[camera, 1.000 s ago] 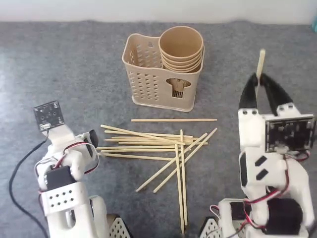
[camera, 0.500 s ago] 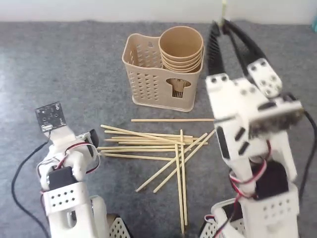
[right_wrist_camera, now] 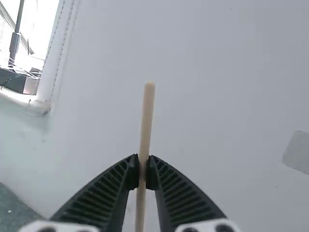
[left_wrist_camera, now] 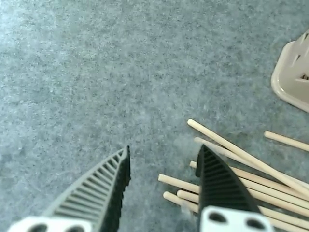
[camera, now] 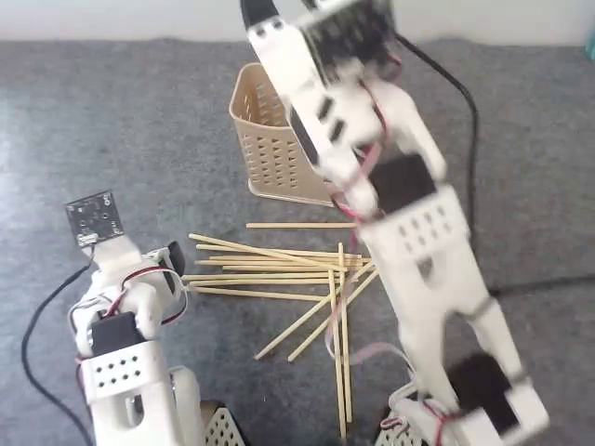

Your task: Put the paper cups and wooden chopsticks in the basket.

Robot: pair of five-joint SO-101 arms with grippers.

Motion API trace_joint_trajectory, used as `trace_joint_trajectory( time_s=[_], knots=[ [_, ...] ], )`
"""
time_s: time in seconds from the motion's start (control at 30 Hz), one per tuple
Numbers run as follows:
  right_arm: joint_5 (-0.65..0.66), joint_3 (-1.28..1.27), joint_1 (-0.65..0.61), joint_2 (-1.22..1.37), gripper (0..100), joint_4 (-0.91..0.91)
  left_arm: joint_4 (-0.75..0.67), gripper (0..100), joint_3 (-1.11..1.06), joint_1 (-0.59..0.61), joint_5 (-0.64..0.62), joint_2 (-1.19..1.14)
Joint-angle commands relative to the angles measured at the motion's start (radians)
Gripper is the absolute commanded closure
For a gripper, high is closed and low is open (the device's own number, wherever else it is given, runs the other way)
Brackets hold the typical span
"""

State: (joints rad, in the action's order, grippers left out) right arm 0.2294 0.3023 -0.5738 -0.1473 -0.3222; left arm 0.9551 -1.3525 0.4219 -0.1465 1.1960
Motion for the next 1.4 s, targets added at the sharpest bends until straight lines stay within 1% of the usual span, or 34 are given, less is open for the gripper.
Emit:
trace_joint_trajectory(
  time_s=[0.0,0.2,0.33,0.43,0.5,0.6,0.77,0.83,1.0,1.07,1.13,1.2,1.23,1.37],
  knots=[
    [0.02,0.176,-0.005,0.131,99.0,0.015,-0.043,79,0.004,0.003,0.005,0.018],
    [0.015,0.213,0.01,0.28,98.4,0.016,-0.075,79,-0.013,0.003,0.003,0.018],
    [-0.115,0.213,0.038,0.295,91.7,-0.004,-0.077,79,-0.013,0.003,0.006,0.018],
    [-0.163,0.242,0.051,0.28,91.2,-0.085,-0.077,79,-0.013,0.002,0.006,0.018],
    [-0.164,0.261,0.051,0.255,91.2,-0.171,-0.077,79,-0.013,0.0,0.006,0.018],
    [-0.164,0.293,0.048,0.193,90.9,-0.354,-0.077,79,-0.015,-0.002,0.006,0.018],
    [-0.163,0.308,0.056,0.102,91.1,-0.549,-0.077,79,-0.015,-0.002,0.006,0.018],
    [-0.163,0.321,0.074,0.041,91.1,-0.696,-0.077,79,-0.016,0.0,0.006,0.018],
    [-0.166,0.319,0.093,-0.125,91.2,-1.129,-0.077,79,-0.016,0.005,0.003,0.02],
    [-0.169,0.316,0.104,-0.168,91.2,-1.273,-0.077,79,-0.015,0.005,0.002,0.018],
    [-0.212,0.316,0.108,-0.199,91.2,-1.385,-0.077,79,-0.015,0.005,0.002,0.018],
    [-0.267,0.316,0.108,-0.222,91.2,-1.471,-0.075,79,-0.013,0.005,0.0,0.018],
    [-0.282,0.296,0.108,-0.239,91.2,-1.48,-0.072,79,-0.013,0.005,0.0,0.018],
    [-0.285,0.058,0.104,-0.366,91.2,-1.466,-0.069,79,-0.013,0.005,0.0,0.018]
  ],
)
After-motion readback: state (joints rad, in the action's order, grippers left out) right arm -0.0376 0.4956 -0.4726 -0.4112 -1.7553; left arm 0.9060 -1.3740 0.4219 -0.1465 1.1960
